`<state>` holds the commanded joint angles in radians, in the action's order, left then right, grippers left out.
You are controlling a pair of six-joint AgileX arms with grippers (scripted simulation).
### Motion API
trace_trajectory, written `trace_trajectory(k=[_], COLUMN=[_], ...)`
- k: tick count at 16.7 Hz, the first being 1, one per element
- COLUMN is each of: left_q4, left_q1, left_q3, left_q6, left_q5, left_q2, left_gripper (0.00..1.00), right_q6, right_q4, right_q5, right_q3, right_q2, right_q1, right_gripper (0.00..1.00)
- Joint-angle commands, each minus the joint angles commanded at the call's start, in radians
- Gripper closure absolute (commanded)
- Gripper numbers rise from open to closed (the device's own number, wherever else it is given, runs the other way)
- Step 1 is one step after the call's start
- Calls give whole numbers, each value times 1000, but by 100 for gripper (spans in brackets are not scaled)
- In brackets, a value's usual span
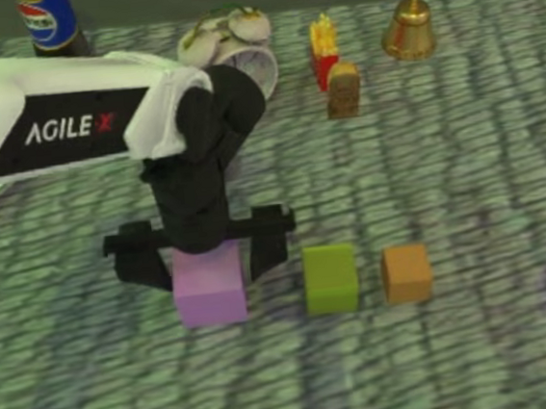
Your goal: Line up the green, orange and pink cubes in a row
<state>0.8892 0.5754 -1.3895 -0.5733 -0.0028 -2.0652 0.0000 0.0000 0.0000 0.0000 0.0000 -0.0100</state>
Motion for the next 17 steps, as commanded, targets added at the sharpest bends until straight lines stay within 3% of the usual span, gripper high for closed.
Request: trace_trajectory(k=[9,17], left_q4=[17,251], left_q1=[-2,-19], left_q3=[-16,-168], left_q6=[0,-4], left_q5=[0,-1], left_q2=[5,84], left_gripper=[0,0], right_q6=[0,0], right_q4=[0,0], right_q5=[0,0], right_q3=[0,0], right_q2=[0,0], right_q1=[0,0], right_gripper=[0,0])
